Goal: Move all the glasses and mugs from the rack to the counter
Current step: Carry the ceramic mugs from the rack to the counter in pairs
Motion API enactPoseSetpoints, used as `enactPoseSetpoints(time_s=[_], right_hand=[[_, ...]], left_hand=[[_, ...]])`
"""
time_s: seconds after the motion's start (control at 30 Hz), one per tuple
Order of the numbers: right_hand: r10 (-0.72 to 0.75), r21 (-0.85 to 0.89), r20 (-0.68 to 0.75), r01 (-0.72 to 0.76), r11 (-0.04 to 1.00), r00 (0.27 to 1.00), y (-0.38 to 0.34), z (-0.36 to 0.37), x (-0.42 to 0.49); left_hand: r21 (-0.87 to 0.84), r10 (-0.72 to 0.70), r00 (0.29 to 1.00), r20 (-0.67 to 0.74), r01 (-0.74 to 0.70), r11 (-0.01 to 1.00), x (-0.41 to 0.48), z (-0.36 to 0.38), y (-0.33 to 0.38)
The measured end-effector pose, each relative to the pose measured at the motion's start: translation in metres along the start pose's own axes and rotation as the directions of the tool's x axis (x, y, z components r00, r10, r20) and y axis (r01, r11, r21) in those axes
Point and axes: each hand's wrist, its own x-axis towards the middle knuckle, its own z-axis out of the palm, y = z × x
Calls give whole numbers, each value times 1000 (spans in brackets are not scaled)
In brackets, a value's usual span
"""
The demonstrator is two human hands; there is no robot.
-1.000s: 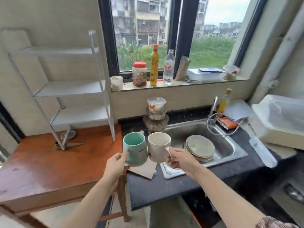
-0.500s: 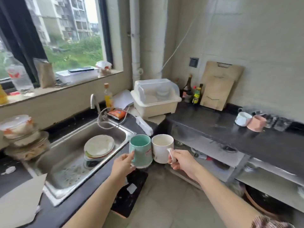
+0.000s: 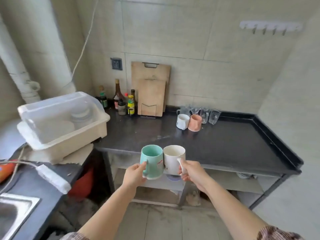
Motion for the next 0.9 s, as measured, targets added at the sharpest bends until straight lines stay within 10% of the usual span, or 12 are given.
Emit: enactPoseSetpoints(time_s=[0.43,0.9], right_hand=[[188,136,-298,-153,979,936,-2,-136,146],[300,26,-201,-301,953,932,18,-319,371]], left_hand=[[142,-78,978,194,51,988,150,200,53],[59,-281,959,39,278,959,278,432,57]])
